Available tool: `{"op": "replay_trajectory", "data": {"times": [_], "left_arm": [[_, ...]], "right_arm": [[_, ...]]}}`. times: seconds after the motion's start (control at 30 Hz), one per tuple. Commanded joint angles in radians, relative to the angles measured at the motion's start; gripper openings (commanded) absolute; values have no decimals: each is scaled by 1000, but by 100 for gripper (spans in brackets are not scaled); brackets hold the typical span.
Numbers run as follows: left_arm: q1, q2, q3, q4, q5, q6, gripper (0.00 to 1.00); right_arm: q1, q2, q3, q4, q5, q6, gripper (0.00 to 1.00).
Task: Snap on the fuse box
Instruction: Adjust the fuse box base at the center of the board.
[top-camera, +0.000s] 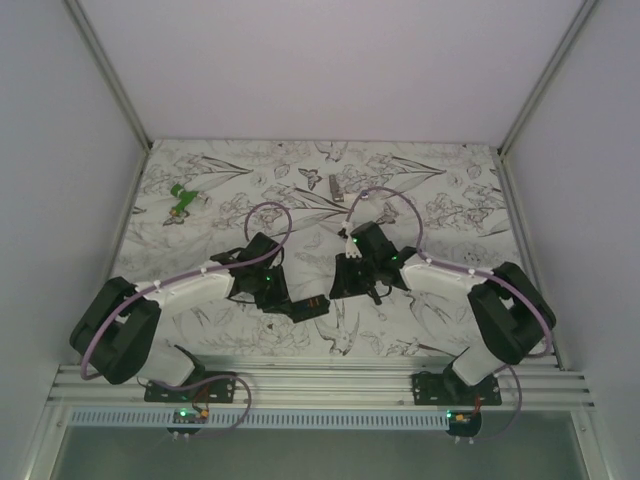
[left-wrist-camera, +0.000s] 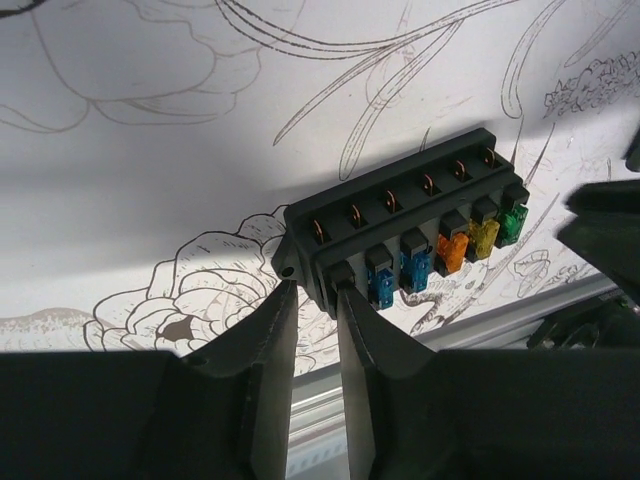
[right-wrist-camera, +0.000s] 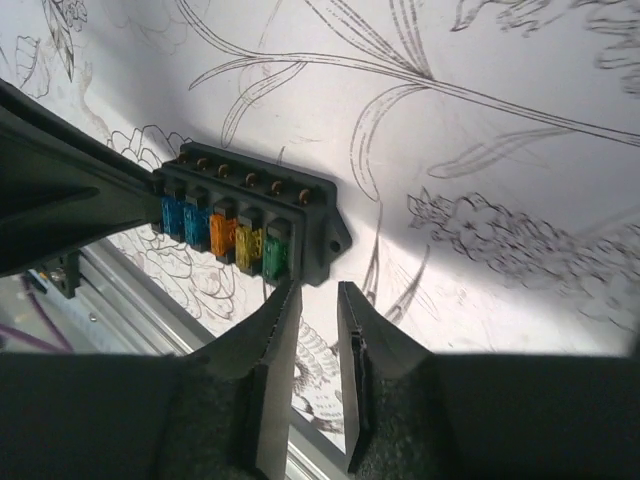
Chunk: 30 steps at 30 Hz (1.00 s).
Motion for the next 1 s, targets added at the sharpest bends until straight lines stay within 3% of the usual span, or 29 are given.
{"op": "replay_trajectory", "data": {"times": [0.0, 0.23, 0.6, 0.8, 0.97], "left_arm": [[-18, -7, 9, -74, -111, -29, 25], [-59, -14, 40, -71, -157, -79, 28], [-132, 52, 121, -36, -179, -105, 29], [-133, 13, 114, -34, -191, -86, 40], [-109, -44, 73, -35, -191, -58, 57]], "right_arm": [[-6, -123, 62, -98, 93, -95, 31], [-54, -283, 28, -203, 233, -117, 46], [-317, -350, -77, -295, 497, -132, 60], [-370, -217, 1, -297, 597, -120, 66], [-370, -98, 74, -310, 639, -92, 68]]}}
